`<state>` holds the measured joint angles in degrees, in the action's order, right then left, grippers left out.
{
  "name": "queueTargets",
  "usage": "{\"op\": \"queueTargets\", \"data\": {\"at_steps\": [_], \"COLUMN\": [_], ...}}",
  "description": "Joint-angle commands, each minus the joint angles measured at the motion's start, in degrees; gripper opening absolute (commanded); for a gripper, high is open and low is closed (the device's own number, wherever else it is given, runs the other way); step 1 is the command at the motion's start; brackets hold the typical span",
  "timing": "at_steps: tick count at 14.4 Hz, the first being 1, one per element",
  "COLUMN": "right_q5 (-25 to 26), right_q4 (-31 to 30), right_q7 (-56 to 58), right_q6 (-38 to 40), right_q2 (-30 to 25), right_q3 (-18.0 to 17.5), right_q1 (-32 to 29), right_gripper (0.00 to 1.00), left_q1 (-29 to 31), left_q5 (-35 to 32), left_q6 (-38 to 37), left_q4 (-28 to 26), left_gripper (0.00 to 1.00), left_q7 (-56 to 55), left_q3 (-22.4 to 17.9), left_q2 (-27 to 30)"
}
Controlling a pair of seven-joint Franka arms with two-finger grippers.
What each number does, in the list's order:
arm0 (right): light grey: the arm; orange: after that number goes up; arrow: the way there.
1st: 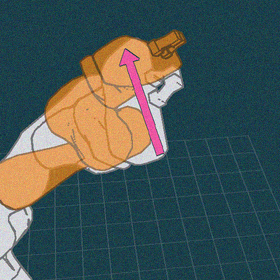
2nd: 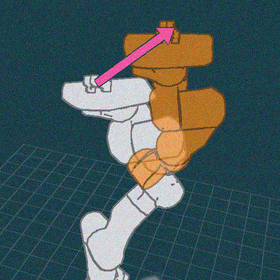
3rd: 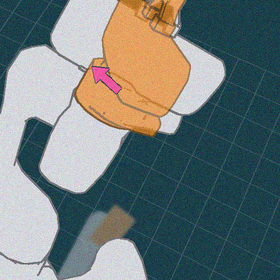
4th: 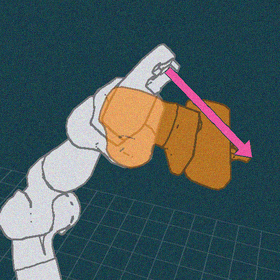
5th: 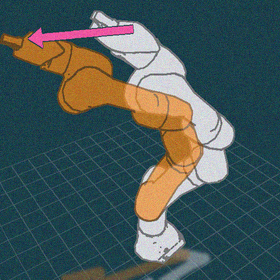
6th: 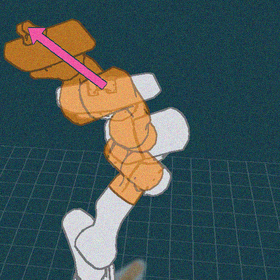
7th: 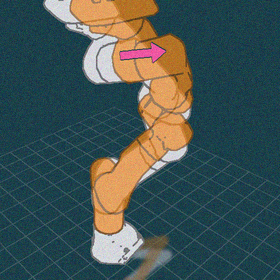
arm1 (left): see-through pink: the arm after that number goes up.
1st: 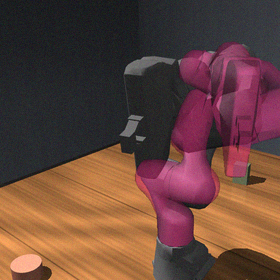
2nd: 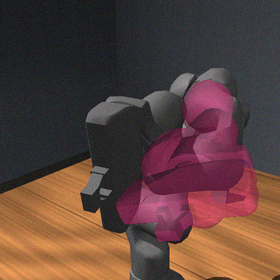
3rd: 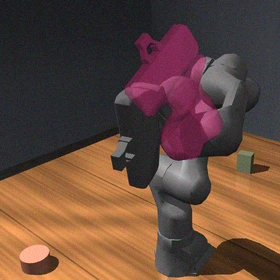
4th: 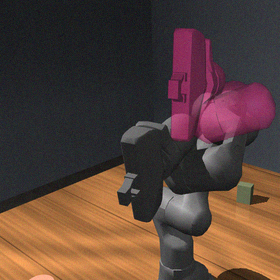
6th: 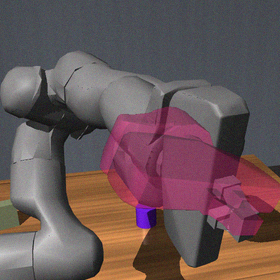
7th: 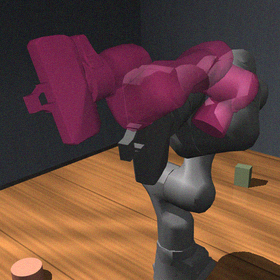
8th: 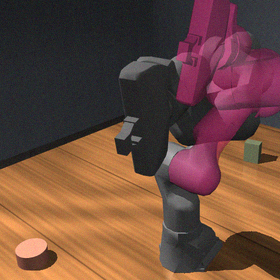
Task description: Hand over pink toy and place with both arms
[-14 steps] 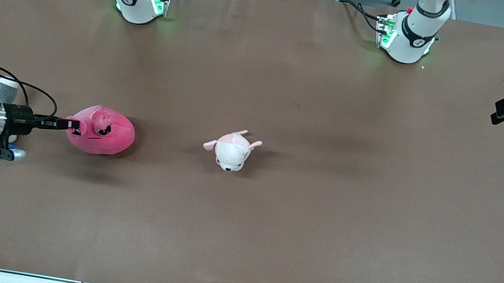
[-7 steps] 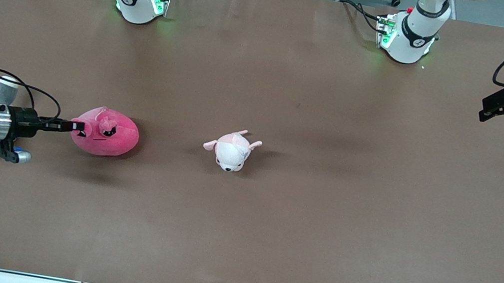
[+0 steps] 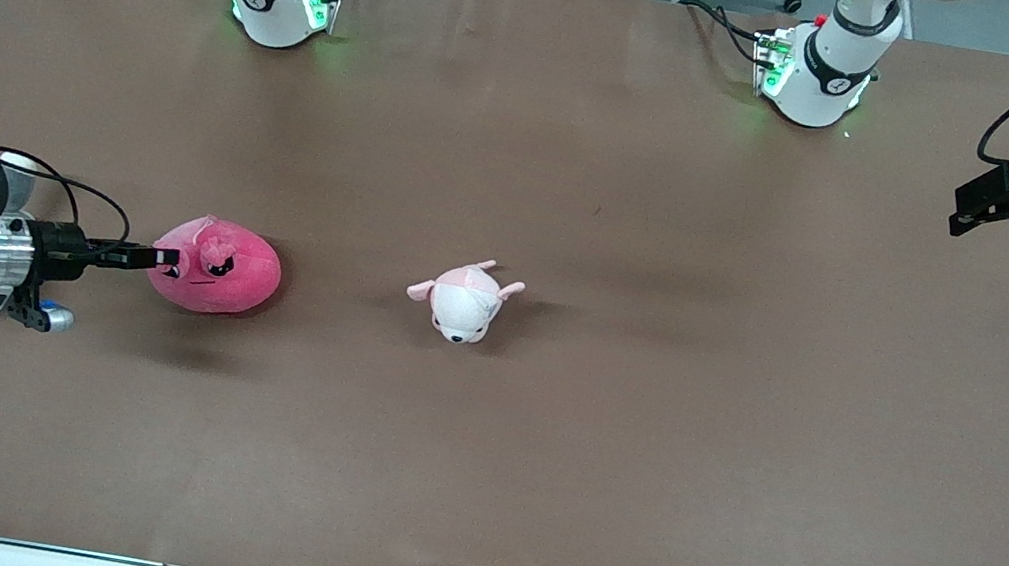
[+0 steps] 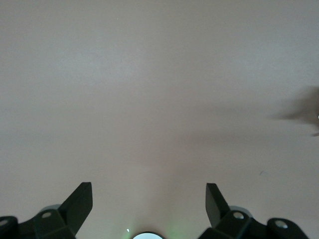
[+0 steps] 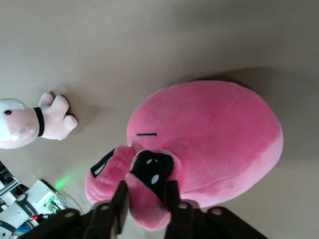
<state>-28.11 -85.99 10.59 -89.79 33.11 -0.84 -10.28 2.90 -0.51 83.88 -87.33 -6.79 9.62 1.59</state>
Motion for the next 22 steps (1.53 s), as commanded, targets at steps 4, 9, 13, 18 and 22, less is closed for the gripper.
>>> {"op": "queueTargets", "data": {"at_steps": [4,9,13,18,22], "right_q5": [5.1,13.7,23.5,28.4,31.0], "right_q4": [8.1,8.9,8.9,15.9,13.9], "right_q7": [-0.3,-2.8,-8.4,-8.5,-9.0], "right_q6": [0.8,0.6,0.6,0.7,3.6], "right_q2": [-3.4,-11.1,-19.2,-19.8,-23.3], "right_q3": [0.2,0.2,-0.2,0.2,-0.4], "right_q1": [-2.1,-1.1,2.4,2.9,3.7], "right_gripper": [1.0,1.0,1.0,1.0,1.0], "left_q1": [0.4,0.5,0.4,0.4,0.3], "left_q5": [0.8,0.8,0.9,1.2,2.4], "left_q6": [0.7,0.7,1.1,2.4,2.7], "left_q4": [-2.5,-3.4,-3.3,-3.6,-3.8], "left_gripper": [1.0,1.0,1.0,1.0,1.0], "left_q7": [1.1,1.1,1.1,1.1,1.2], "left_q3": [0.1,0.0,0.1,0.0,0.1], "left_q2": [3.1,3.1,3.0,2.9,2.9]}}
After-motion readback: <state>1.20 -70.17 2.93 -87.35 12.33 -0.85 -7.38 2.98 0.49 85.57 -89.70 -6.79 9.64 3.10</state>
